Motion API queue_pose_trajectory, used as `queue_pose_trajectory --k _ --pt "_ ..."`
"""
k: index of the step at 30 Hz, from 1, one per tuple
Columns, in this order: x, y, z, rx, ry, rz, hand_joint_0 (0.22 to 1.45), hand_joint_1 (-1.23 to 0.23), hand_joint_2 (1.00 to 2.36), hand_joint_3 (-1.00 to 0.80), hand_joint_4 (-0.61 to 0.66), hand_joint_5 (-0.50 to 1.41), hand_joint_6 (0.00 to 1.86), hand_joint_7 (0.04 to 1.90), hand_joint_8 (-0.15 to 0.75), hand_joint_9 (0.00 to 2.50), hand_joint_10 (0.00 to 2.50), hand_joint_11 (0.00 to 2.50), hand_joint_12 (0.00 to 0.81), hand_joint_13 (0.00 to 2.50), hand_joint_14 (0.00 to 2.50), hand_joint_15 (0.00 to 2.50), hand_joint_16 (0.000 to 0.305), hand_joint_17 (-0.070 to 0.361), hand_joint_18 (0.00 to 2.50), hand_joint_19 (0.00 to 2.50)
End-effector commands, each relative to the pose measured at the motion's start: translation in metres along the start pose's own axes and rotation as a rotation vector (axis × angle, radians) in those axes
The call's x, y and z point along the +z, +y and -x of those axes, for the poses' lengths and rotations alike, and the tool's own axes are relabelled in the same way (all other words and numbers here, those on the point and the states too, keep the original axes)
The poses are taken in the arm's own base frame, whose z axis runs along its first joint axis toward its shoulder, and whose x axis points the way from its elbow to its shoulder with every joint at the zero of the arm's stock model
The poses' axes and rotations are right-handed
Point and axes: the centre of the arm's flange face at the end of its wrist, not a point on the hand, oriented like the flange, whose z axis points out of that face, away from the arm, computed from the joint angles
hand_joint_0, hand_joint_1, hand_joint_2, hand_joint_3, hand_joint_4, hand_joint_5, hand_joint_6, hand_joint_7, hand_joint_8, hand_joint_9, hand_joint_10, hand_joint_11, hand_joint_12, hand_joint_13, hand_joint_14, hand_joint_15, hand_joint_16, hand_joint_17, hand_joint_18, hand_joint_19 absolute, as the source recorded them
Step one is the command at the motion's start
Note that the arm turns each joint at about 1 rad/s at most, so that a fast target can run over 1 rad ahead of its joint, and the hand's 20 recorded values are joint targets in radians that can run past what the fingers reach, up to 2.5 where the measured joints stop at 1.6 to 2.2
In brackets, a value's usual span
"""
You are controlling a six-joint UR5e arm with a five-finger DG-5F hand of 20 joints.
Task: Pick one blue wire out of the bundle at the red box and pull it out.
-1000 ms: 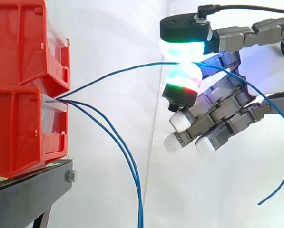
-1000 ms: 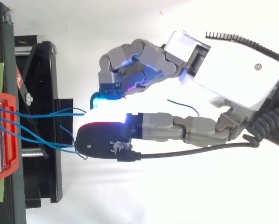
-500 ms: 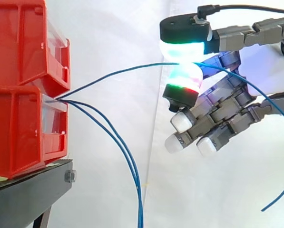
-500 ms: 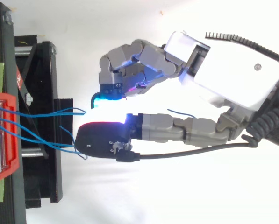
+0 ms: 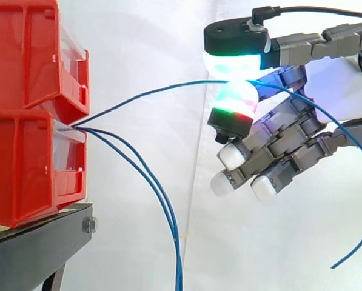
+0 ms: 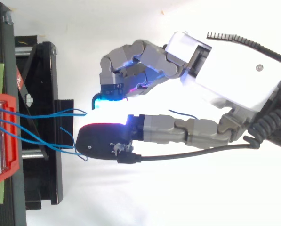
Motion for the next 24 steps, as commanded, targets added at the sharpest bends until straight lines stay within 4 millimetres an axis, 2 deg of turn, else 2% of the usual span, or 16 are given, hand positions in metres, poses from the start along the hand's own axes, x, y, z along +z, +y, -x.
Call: queue_pose_trajectory --k 1,11,14,16,18,19,20,24 --pt "0.0000 0.0000 0.0000 0.000 0.000 0.000 0.58 -0.69 1.13 0.03 0.04 -0.11 0.93 1.30 0.417 1.01 0.01 0.65 0.527 0.64 0.01 0.32 0.074 0.167 0.77 0.46" --pt "-0.0001 -0.0002 0.0001 -0.001 0.000 -0.001 0.58 -0.68 1.14 0.03 0.03 -0.12 0.94 1.29 0.412 1.00 0.01 0.66 0.526 0.64 0.01 0.32 0.074 0.166 0.75 0.47" --pt "-0.0001 -0.0002 0.0001 -0.001 0.000 -0.001 0.58 -0.68 1.19 0.04 -0.01 -0.11 0.94 1.32 0.418 1.02 0.02 0.67 0.516 0.66 0.01 0.35 0.074 0.166 0.75 0.46" --pt "-0.0001 -0.0002 0.0001 -0.001 0.000 -0.001 0.57 -0.67 1.28 0.01 -0.05 -0.11 0.94 1.30 0.416 1.04 0.02 0.68 0.513 0.67 0.01 0.36 0.074 0.166 0.75 0.46" --pt "-0.0001 -0.0002 0.0001 -0.001 0.000 -0.001 0.58 -0.67 1.20 0.01 -0.06 -0.13 0.95 1.27 0.385 0.97 0.02 0.67 0.502 0.65 0.01 0.36 0.073 0.165 0.71 0.46" --pt "-0.0007 -0.0006 -0.0009 -0.002 0.002 -0.002 0.62 -0.68 1.05 -0.01 -0.08 -0.15 0.96 1.25 0.361 0.89 0.02 0.65 0.483 0.60 0.01 0.35 0.070 0.158 0.63 0.45" --pt "-0.0001 -0.0002 0.0001 -0.001 0.000 -0.001 0.64 -0.69 1.00 -0.02 -0.08 -0.16 0.96 1.22 0.352 0.88 0.02 0.67 0.471 0.57 0.01 0.34 0.069 0.155 0.61 0.44" --pt "-0.0001 -0.0002 0.0001 -0.001 0.000 -0.001 0.66 -0.67 1.01 -0.09 -0.09 -0.18 0.97 1.21 0.318 0.81 0.02 0.68 0.446 0.53 0.01 0.33 0.064 0.144 0.52 0.44"
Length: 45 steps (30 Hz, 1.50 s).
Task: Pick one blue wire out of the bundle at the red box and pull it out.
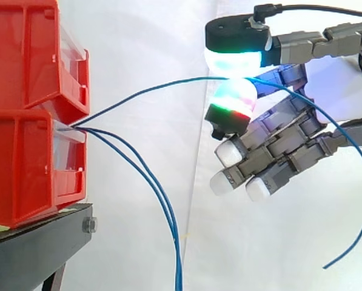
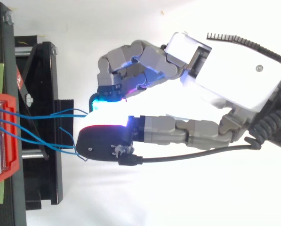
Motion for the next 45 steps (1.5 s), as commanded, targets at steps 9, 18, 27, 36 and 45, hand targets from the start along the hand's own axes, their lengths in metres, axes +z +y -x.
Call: queue_pose_trajectory --k 9,18,27,36,45 --pt "-0.0001 -0.0007 0.0001 -0.001 0.000 -0.001 0.66 -0.66 1.01 -0.04 -0.13 -0.18 0.97 1.25 0.324 0.85 0.01 0.71 0.453 0.55 0.01 0.34 0.065 0.147 0.53 0.44" --pt "-0.0001 -0.0007 0.0001 -0.001 0.000 -0.001 0.66 -0.68 1.00 -0.02 -0.13 -0.17 0.97 1.26 0.335 0.88 0.01 0.73 0.463 0.57 0.01 0.35 0.067 0.150 0.56 0.44" --pt "-0.0001 -0.0007 0.0001 -0.001 0.000 -0.001 0.66 -0.68 1.00 -0.02 -0.12 -0.17 0.97 1.26 0.337 0.89 0.02 0.75 0.466 0.58 0.01 0.35 0.067 0.150 0.58 0.45" --pt "-0.0002 -0.0015 0.0000 -0.002 0.000 -0.002 0.66 -0.68 1.00 -0.01 -0.12 -0.17 0.97 1.26 0.344 0.89 0.02 0.75 0.468 0.58 0.01 0.35 0.067 0.151 0.59 0.44" --pt "-0.0019 -0.0069 -0.0014 -0.010 0.004 -0.010 0.66 -0.67 1.00 0.00 -0.11 -0.17 0.98 1.26 0.344 0.91 0.02 0.75 0.472 0.59 0.01 0.36 0.067 0.152 0.60 0.45"
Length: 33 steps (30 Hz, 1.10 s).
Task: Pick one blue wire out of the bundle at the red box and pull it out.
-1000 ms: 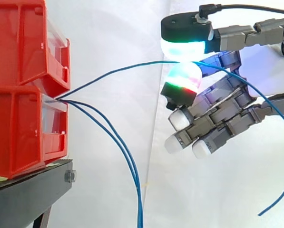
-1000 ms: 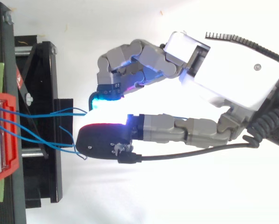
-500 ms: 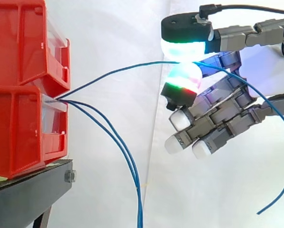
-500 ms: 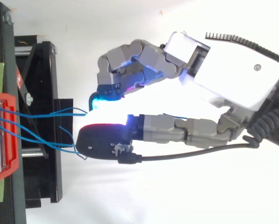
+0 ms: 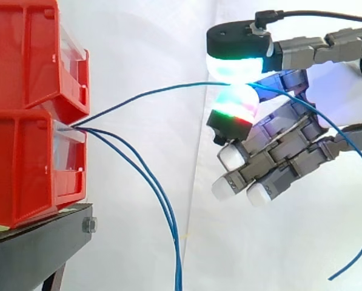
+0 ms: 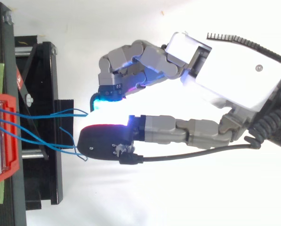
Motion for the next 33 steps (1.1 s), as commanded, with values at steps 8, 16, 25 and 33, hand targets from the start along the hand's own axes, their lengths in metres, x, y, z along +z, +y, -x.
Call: queue_pose_trajectory --k 8,16,25,33 --pt "-0.014 -0.057 -0.003 -0.080 0.024 -0.085 0.66 -0.68 1.00 -0.01 -0.11 -0.17 0.97 1.27 0.344 0.90 0.02 0.77 0.472 0.59 0.01 0.36 0.067 0.151 0.60 0.45" --pt "-0.055 -0.163 0.005 -0.232 0.071 -0.245 0.66 -0.68 1.00 0.00 -0.12 -0.17 0.97 1.28 0.342 0.91 0.02 0.77 0.471 0.59 0.01 0.36 0.067 0.150 0.60 0.45" --pt "-0.057 -0.175 0.004 -0.208 0.063 -0.219 0.66 -0.68 1.00 0.00 -0.11 -0.17 0.98 1.27 0.343 0.91 0.02 0.77 0.473 0.60 0.01 0.36 0.067 0.150 0.60 0.46" --pt "-0.050 -0.170 -0.002 -0.148 0.045 -0.155 0.66 -0.68 1.00 0.00 -0.11 -0.17 0.98 1.28 0.339 0.90 0.02 0.77 0.471 0.60 0.01 0.36 0.067 0.150 0.60 0.45"
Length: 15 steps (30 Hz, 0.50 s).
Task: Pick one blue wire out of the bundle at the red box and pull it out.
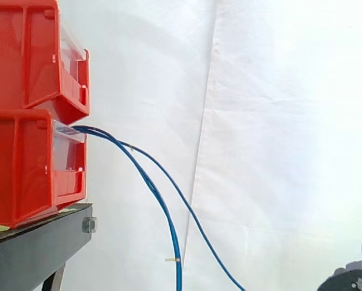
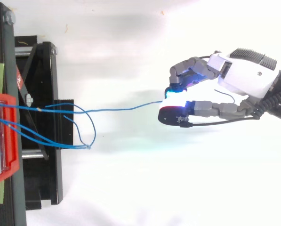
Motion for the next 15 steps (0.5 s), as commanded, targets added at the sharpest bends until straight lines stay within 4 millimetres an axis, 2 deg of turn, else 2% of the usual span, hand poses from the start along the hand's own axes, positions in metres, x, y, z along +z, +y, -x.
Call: queue_pose_trajectory --k 1,15 --pt "0.0034 0.0040 -0.0021 0.031 -0.009 0.033 0.66 -0.68 1.00 0.00 -0.11 -0.17 0.98 1.28 0.340 0.90 0.02 0.77 0.471 0.60 0.01 0.36 0.067 0.150 0.60 0.46" --pt "0.0059 0.0075 -0.0035 0.056 -0.017 0.059 0.66 -0.68 1.00 0.01 -0.11 -0.17 0.98 1.27 0.342 0.90 0.02 0.78 0.473 0.59 0.01 0.36 0.067 0.150 0.60 0.46"
